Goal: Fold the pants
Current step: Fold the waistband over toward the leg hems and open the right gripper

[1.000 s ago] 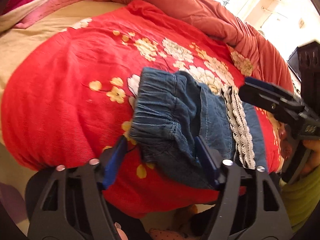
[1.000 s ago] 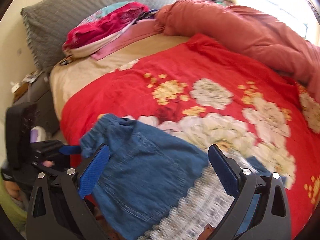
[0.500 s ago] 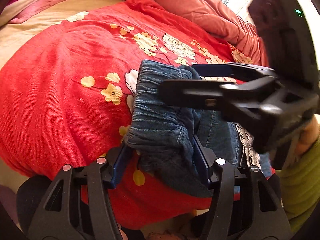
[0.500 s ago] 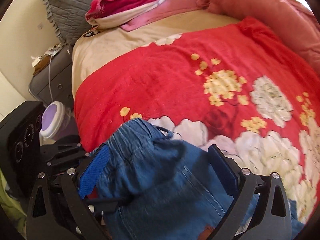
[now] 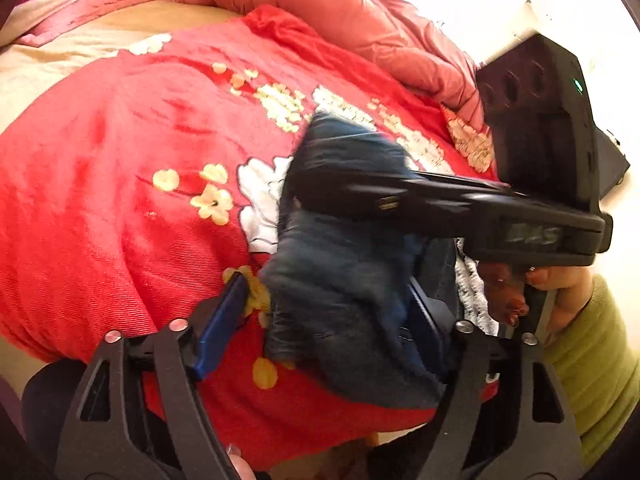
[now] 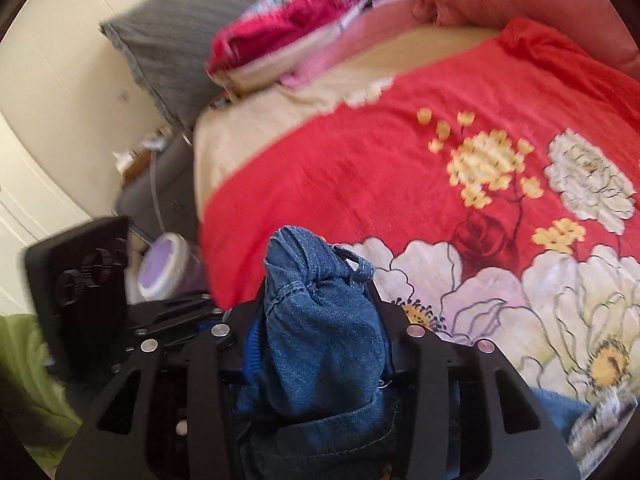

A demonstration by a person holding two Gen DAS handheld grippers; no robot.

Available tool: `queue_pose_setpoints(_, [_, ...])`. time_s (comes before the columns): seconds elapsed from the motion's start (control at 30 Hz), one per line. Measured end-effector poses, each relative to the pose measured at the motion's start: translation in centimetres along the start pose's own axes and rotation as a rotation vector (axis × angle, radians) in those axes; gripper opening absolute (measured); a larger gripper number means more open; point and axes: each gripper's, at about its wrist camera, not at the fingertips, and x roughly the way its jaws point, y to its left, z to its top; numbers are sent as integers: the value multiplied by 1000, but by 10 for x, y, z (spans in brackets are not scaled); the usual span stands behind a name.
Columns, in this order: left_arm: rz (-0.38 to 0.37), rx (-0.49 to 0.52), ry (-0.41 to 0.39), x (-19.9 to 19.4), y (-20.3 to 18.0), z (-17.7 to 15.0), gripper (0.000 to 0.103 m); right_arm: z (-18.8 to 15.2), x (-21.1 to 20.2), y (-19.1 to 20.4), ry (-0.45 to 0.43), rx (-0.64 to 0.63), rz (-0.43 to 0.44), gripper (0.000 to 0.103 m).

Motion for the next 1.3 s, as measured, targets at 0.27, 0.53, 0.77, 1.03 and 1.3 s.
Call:
queue_pose_setpoints(0.27, [-57, 3, 17, 3, -27, 8, 83, -16, -66, 0, -150, 6, 64, 37])
queue_pose_setpoints(0.53, [-83, 32, 72, 18, -75, 9, 66, -44, -121, -18, -257, 10, 74, 36])
queue_pose_setpoints(0.77, [-76, 92, 71, 27, -119, 12, 54, -72, -162, -46, -343, 41, 74, 36])
queue_pose_setpoints(1.03, [-78, 158, 102, 47, -165, 3, 54, -108, -191, -85, -458, 96, 81, 39])
queue_pose_setpoints(1.3, [-113, 182, 123, 63, -190, -4, 54, -133, -211, -104, -463, 154, 10, 58])
